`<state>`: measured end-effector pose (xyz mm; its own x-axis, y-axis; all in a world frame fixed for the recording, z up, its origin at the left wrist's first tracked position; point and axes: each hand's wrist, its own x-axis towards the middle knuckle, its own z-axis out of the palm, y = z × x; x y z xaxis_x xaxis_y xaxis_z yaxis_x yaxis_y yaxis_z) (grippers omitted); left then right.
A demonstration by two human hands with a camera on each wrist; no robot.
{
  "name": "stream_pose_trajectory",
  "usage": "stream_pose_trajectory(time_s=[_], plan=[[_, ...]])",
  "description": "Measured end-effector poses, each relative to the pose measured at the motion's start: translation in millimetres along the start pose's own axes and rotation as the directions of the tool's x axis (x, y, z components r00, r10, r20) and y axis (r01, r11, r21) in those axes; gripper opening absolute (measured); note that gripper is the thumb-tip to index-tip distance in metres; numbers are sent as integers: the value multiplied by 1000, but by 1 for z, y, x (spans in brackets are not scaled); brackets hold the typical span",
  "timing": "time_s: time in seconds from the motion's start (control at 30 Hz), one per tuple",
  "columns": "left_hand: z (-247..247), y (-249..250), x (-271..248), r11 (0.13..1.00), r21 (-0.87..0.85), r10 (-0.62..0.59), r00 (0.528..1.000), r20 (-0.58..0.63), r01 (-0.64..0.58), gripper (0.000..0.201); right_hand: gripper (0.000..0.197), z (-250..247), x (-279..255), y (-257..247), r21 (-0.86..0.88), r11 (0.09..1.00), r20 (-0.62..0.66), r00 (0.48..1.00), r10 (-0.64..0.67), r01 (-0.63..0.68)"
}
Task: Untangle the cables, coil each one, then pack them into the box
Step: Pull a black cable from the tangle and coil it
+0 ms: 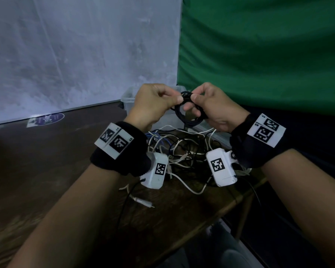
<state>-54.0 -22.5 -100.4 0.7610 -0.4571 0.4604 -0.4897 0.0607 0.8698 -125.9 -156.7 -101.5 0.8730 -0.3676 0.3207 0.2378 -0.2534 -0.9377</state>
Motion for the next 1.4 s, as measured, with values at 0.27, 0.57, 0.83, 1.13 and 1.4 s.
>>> stream_pose_trajectory(time_s=[0.27,0.57,0.83,1.13,1.4], plan=[[-6,6,0,938,-253,-205,968,143,236,14,23,-5,-4,-7,67,998,131,991,13,-22],[-6,3,0,948,-188,-237,964,120,257,18,15,2,-10,-9,61,997,143,989,45,-54],[0,11,-7,975,-152,-137,976,170,163,13,22,-6,-4,-10,65,997,-10,999,46,-45],[2,2,-5,992,-7,-124,964,236,129,11,28,-5,-8,-6,55,998,85,996,-2,-2],[0,-2,-4,980,133,-184,915,359,145,12,28,-14,-8,-4,64,998,154,988,15,-25]])
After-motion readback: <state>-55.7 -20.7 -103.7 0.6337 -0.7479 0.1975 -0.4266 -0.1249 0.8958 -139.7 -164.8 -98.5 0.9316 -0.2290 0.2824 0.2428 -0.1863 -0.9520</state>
